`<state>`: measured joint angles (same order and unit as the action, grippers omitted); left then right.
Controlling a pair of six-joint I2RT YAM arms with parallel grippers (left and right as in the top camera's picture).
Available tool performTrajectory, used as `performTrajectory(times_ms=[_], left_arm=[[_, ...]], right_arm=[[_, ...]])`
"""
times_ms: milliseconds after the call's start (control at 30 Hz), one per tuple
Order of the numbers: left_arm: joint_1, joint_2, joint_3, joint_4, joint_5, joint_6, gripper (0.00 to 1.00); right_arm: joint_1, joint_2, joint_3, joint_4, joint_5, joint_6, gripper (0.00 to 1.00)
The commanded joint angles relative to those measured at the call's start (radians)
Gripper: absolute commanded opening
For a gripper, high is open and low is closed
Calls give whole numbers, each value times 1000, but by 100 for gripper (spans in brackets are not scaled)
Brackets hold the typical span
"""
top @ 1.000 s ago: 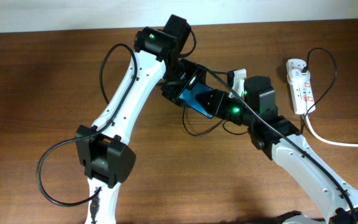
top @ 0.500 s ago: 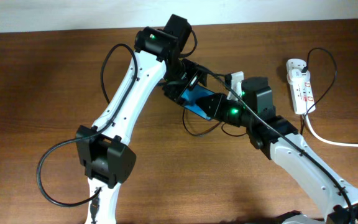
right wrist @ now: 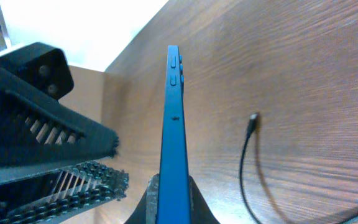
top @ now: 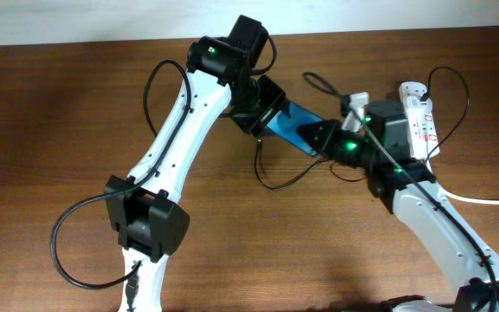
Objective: Plug charger to phone and switch on socket
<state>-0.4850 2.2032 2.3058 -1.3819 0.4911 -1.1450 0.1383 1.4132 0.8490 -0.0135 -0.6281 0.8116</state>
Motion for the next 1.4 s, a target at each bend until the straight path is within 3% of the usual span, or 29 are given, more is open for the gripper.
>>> performTrajectory(times_ms=[0,100,233,400,533,667,800,967,1067,1367], left_arm=[[7,-4,6,64,76,290,59],[55,-4,6,100,194,472,72],[175,-4,6,98,424,761,79],[284,-4,6,59,554,902,93],[303,-4,6,16,552,1009,100],[303,-4,6,19,509,1004,99],[303,-4,6,24,507,1036,99],[302,-4,6,28,512,1094,99],[302,-4,2,32,564,1143,99],[305,-4,-2,62,658,1146,99]], right_arm=[[-82,-26,21,12,-120,-10,4],[-158,-69,21,-24,-193,-23,4],[-225,-200,21,-182,-218,-122,4],[-227,-398,21,-406,-215,-184,4],[-226,-500,21,-515,-214,-213,4],[-224,-490,21,-474,-118,-125,4],[-224,-433,21,-324,-150,3,4],[-224,-422,21,-191,-229,37,4],[-224,-422,21,-163,-210,124,4],[-221,-301,21,188,-165,453,4]])
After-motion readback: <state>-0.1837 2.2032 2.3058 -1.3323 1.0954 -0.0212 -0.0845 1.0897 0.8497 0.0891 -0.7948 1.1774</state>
